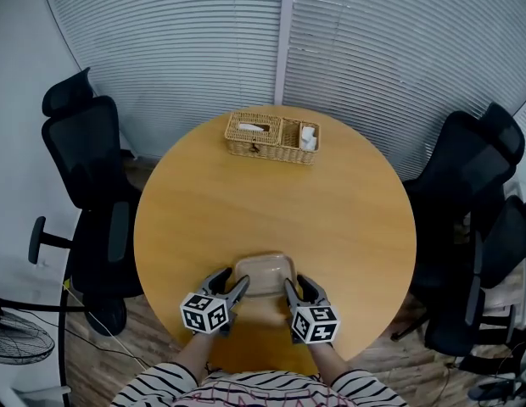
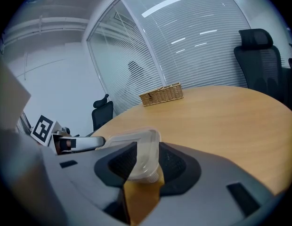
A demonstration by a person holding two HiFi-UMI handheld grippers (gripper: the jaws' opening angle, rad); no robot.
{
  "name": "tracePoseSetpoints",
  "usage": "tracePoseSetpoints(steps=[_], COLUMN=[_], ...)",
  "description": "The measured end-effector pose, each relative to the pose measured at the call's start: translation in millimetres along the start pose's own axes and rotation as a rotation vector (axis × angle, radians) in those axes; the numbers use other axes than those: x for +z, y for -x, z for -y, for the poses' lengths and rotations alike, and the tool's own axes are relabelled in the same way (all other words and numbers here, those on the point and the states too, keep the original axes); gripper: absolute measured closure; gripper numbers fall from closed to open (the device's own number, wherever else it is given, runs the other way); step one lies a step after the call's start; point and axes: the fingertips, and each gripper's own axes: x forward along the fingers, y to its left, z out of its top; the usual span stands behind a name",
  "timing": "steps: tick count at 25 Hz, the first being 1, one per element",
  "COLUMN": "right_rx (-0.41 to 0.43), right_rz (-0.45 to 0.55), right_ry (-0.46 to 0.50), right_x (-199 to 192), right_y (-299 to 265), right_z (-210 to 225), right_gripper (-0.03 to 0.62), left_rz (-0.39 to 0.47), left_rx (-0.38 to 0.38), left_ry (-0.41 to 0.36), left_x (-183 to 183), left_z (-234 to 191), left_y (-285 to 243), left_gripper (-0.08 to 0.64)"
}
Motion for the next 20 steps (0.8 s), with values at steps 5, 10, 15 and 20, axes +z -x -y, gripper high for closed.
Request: tracePoseSetpoints(steps=[5,10,15,20], right_rx=[-0.001,-0.005,-0.008,0.007], right_rz=[0.000,0.001,-0.014,-0.013], right_ry=[0.007,0.016,0.027,0.007], right_x=[1.0,3.0,-2.3,-2.3], right_y=[-3.8,-4.1,-5.3,-1.7], right_z=[0.3,1.8,2.6,2.1], right_gripper=[0.439,0.439,0.439,0.439], left_rz=[0.022,0.024,0.022,0.031], left_rx=[-0.014,-0.006,-0.003,0.000], left_ry=[0.003,0.006,0.009,0.020], left_x=[3.6,3.3,-1.1,-2.3], left_z=[4.7,7.4,9.8,12.4], left_y=[-0.9,0.1,1.1,4.5], left_gripper=[0.339,0.339,0.341,0.340])
